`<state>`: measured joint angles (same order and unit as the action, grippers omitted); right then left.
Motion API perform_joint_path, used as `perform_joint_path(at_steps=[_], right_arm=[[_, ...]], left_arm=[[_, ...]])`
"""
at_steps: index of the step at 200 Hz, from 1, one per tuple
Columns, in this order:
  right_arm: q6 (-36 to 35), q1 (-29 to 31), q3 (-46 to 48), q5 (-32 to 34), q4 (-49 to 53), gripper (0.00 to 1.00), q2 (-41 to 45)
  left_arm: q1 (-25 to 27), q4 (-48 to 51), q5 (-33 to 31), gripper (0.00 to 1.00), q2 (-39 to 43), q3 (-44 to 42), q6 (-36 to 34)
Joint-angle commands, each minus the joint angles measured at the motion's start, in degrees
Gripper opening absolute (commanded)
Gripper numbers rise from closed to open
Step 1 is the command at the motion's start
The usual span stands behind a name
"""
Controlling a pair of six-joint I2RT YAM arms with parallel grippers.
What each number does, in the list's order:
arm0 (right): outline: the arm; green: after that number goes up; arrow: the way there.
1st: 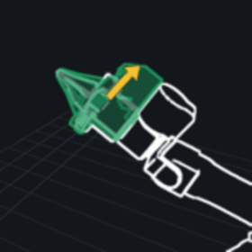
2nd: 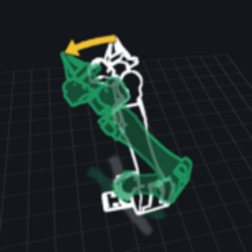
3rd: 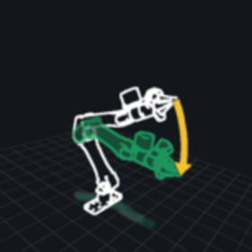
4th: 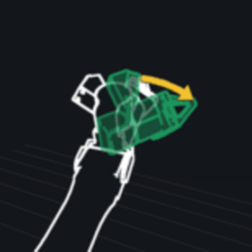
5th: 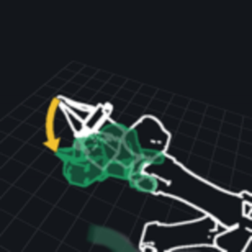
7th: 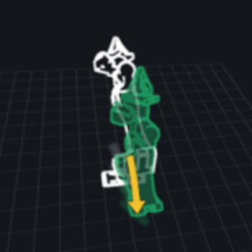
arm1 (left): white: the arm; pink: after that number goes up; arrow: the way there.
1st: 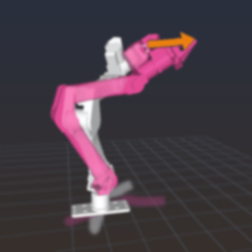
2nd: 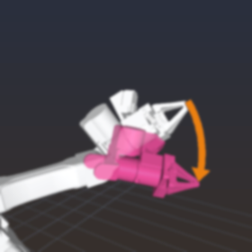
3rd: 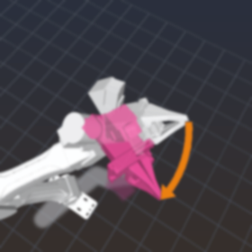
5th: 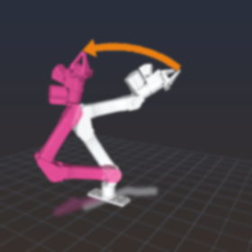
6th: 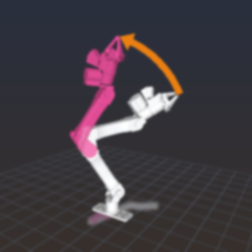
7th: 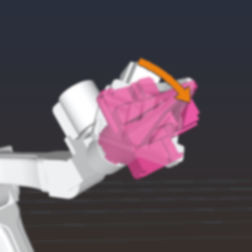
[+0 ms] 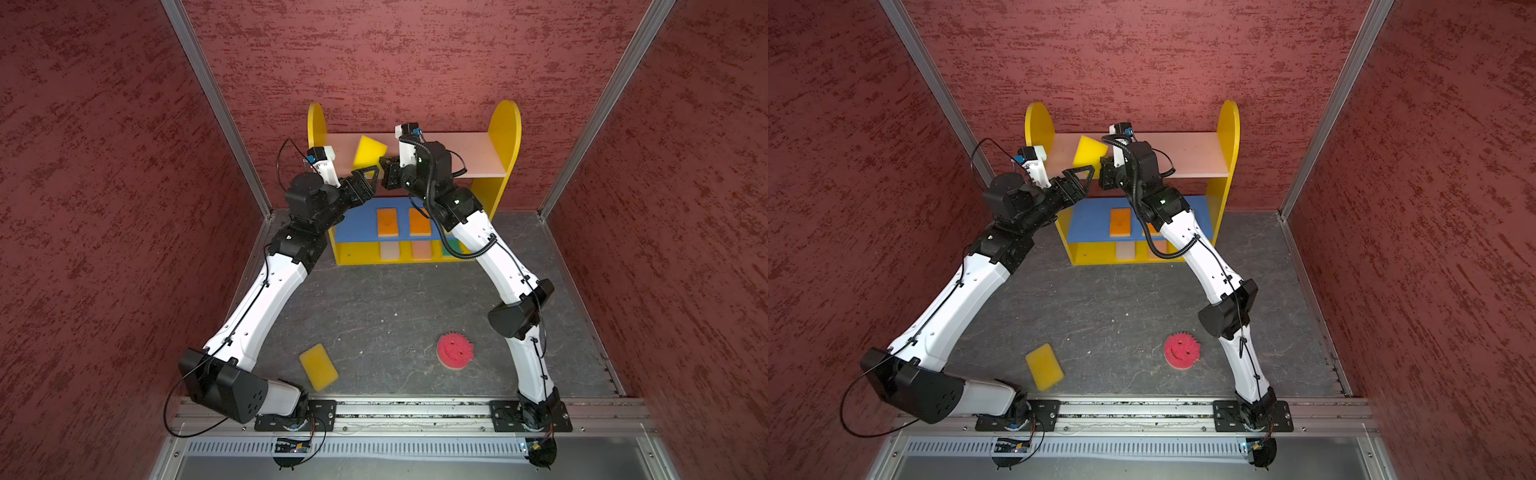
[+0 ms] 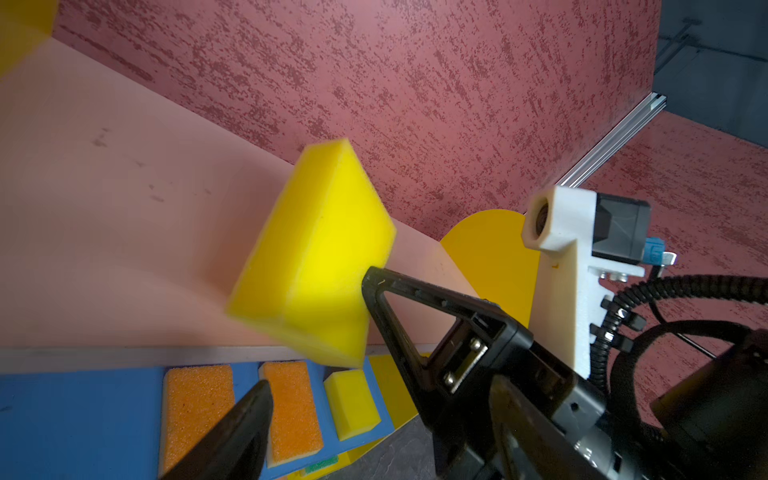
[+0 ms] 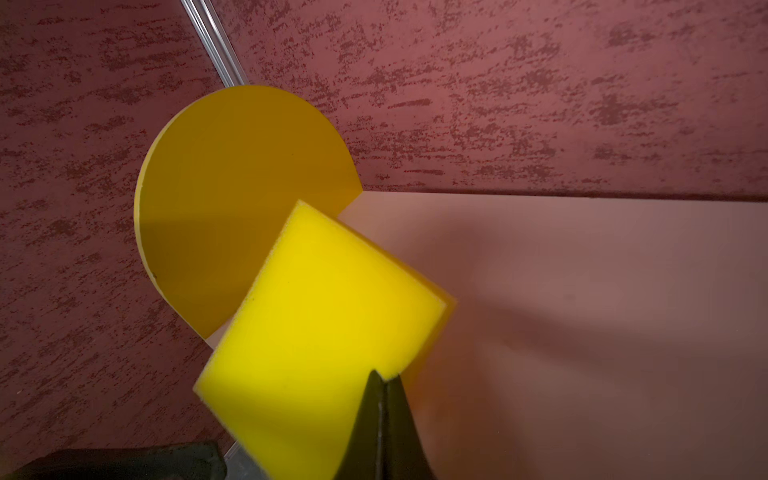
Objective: Place and organize the cleaning sponges onto the shelf
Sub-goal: 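Lift the yellow sponge with both grippers up onto the pink top shelf, then lower the yellow sponge onto the pink shelf and release with both grippers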
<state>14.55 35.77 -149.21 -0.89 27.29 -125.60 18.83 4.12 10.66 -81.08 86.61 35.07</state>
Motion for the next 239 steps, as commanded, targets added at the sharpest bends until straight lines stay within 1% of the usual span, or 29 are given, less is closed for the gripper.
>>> perform_joint_path(at_steps=[1,35,43,55,67,84,90,116,128,149,171,196,214,231,239], right_arm=[[0.6,-1.3,-0.6,-1.3,-2.5,0.00,0.6],[1.0,-2.5,-0.8,-2.5,-2.4,0.00,0.3],[1.0,-2.6,-1.0,-2.8,-2.3,0.00,0.1],[1.0,-2.8,-1.2,-3.2,-2.1,0.00,0.1],[0.8,-2.9,-1.2,-3.3,-2.1,0.00,0.1],[0.8,-2.9,-1.2,-3.4,-2.3,0.12,0.1],[0.7,-2.9,-1.2,-3.4,-2.3,0.15,0.0],[0.9,-3.1,-1.2,-3.3,-2.6,0.24,-0.4],[1.0,-3.2,-1.2,-3.3,-2.8,0.26,-0.6],[1.4,-3.4,-1.2,-3.5,-2.9,0.35,-0.7],[1.8,-3.7,-1.2,-4.1,-2.6,0.43,-0.3],[2.0,-3.7,-1.1,-4.5,-1.6,0.48,0.8],[2.0,-3.7,-1.0,-1.8,0.2,0.50,1.8],[0.7,-4.0,-0.9,0.8,1.2,0.50,2.5],[1.0,-4.4,-0.9,0.9,1.8,0.48,2.8]], left_arm=[[0.3,-1.6,1.0,0.81,-1.1,2.1,-0.2],[0.4,-2.3,-0.5,0.83,-0.9,3.0,-0.5],[0.4,-2.7,-0.8,0.85,-1.0,3.2,-0.8],[0.4,-3.7,-1.2,0.92,-1.2,3.3,-1.1],[0.4,-3.8,-1.7,0.97,-1.6,3.9,-1.2],[0.5,-4.1,-1.9,0.99,-2.2,4.8,-1.5],[0.5,-4.3,-2.0,1.00,-2.3,5.1,-1.6],[0.6,-4.5,-2.2,1.00,-3.6,6.9,-2.3],[0.6,-4.5,-2.0,1.00,-4.5,8.0,-2.7],[0.4,-3.3,-2.4,1.00,-6.6,10.7,-4.2],[-0.2,-1.6,-1.2,1.00,-9.6,14.3,-5.0],[-0.8,1.2,-0.4,1.00,-13.1,19.2,-5.3],[-1.2,3.1,-0.2,1.00,-15.6,22.2,-4.8],[-1.4,2.9,0.9,1.00,-16.8,23.0,-3.7],[-1.3,2.8,0.4,1.00,-17.1,23.4,-3.8]])
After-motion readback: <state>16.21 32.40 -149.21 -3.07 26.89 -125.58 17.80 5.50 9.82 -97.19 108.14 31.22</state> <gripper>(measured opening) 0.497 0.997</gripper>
